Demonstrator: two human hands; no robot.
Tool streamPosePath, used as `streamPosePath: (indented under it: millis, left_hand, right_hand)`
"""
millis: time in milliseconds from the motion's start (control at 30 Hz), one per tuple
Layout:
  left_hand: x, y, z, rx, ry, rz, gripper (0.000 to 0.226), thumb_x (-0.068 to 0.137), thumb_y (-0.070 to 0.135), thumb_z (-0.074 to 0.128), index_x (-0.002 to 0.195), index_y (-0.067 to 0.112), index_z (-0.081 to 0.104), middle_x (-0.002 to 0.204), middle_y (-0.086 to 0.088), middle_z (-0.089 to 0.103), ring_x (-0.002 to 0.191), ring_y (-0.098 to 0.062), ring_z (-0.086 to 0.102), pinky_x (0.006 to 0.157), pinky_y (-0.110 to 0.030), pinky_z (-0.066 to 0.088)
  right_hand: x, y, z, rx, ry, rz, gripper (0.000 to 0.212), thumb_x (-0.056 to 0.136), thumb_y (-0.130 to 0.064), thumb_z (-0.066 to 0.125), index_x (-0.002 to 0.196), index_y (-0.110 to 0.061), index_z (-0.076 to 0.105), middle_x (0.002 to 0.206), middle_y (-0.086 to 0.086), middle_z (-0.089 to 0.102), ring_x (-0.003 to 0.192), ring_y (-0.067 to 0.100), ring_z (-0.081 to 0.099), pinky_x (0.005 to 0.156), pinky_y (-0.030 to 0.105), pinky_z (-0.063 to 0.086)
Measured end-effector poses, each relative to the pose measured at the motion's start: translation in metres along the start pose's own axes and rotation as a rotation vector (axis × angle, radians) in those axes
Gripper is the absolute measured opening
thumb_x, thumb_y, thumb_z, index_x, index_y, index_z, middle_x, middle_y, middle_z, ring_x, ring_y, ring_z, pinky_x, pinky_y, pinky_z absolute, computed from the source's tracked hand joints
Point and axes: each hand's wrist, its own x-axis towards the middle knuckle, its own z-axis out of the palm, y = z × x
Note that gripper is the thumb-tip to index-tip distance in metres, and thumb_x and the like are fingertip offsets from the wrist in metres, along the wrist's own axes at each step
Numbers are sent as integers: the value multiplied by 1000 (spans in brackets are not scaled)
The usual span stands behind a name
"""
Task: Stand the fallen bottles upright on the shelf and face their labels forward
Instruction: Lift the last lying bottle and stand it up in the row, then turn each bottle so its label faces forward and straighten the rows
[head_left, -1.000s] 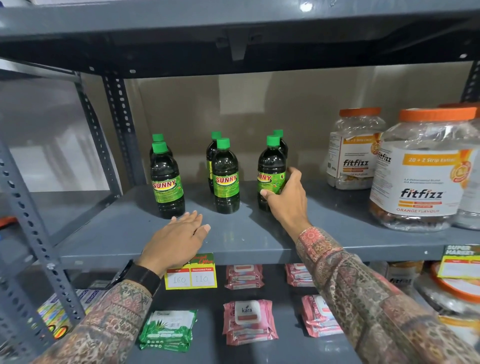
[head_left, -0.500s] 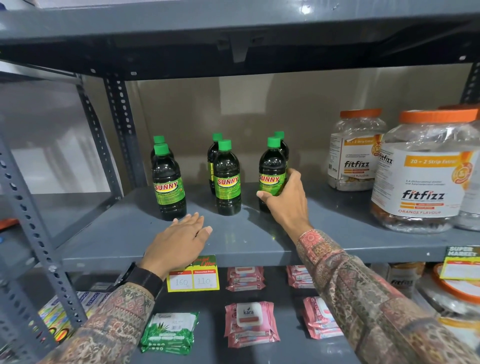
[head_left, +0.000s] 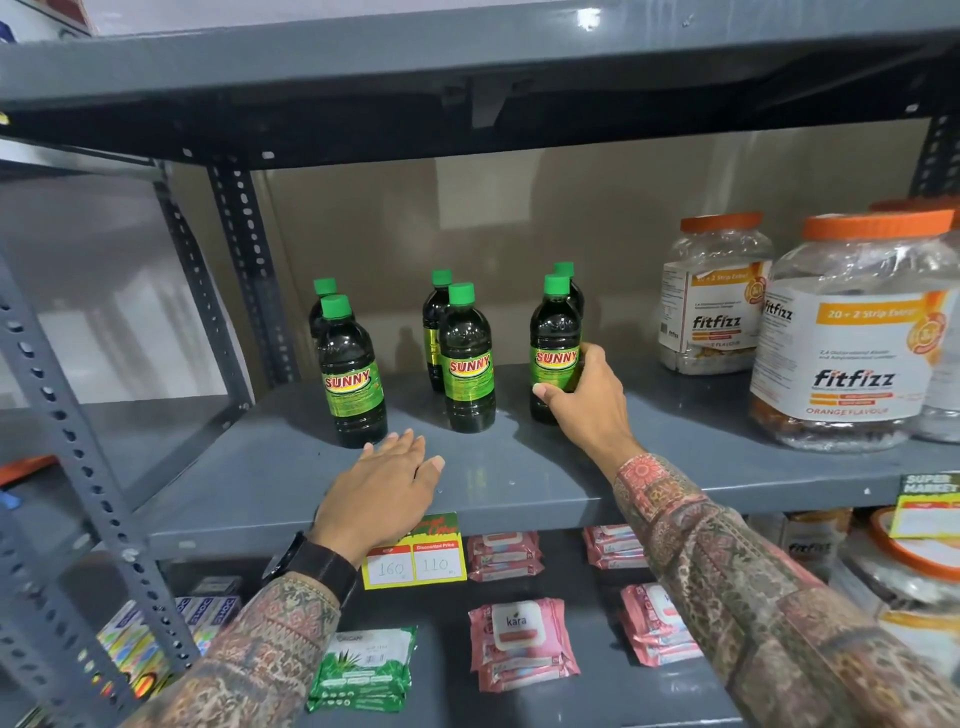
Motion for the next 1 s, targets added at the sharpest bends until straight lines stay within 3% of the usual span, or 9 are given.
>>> streamPosePath:
  millis: [133,233,367,433,533,667,800,900,1000]
  left_hand:
    - [-2,-1,2,-40,52,0,66,110,51,24,166,17,28,176,1,20,164,-15,15,132,-36,8]
    - [-4,-4,2,-121,115,-20,66,107,54,32,162,20,39,173,3,30,162,-14,23,131,-37,17]
    - [-11,-13,-9,-287,176,-90,61,97,61,50,150,32,58,156,6,58,146,-21,52,117,-43,46]
    - [-15,-28,-19,-378,205,-148,57,92,65,54,142,38,64,145,9,67,133,-24,63,107,-44,53]
    - [-20,-57,-32,-486,241,-222,47,92,57,64,134,36,72,136,8,74,127,-23,67,105,-42,55]
    - [-16,-94,-48,-724,292,-316,50,91,48,70,136,26,71,131,5,75,123,-20,68,107,-39,52]
    - [4,-100,-62,-1030,230,-267,63,100,36,67,157,19,48,154,-5,59,135,-21,60,120,-43,42]
    - [14,-91,-68,-1234,159,-199,61,108,35,52,164,18,34,164,-5,46,146,-21,48,122,-37,35]
    - [17,-77,-70,-1429,116,-178,52,113,38,37,160,17,39,146,5,53,136,-14,49,117,-33,36]
  right_hand:
    - [-4,-6,-6,66,-38,94,82,76,-27,89,144,-16,44,128,2,56,128,26,56,101,37,46]
    - [-18,-14,-12,83,-44,223,98,77,-26,89,157,-13,33,146,10,50,138,28,49,105,37,43]
    - [-57,-35,-11,77,-43,209,63,84,-24,83,139,-17,53,117,0,60,106,20,63,83,35,50]
    - [-76,-50,0,81,-108,165,45,85,-25,83,125,-18,63,111,-2,63,98,19,65,84,36,52]
    - [-89,-69,28,103,-285,118,34,86,-23,83,116,-23,68,106,-5,66,96,17,66,81,29,50]
    - [-87,-103,81,221,-483,77,42,91,-21,79,130,-22,64,114,-3,62,105,17,63,88,28,46]
    - [-66,-123,124,308,-424,108,62,97,-10,70,153,-22,46,142,2,55,123,18,56,104,33,46]
    - [-55,-126,143,483,-363,205,64,104,-13,60,162,-20,34,153,2,47,142,22,48,119,42,40]
    - [-47,-121,161,633,-360,294,60,107,-29,52,163,-19,32,160,1,48,145,22,49,124,46,35]
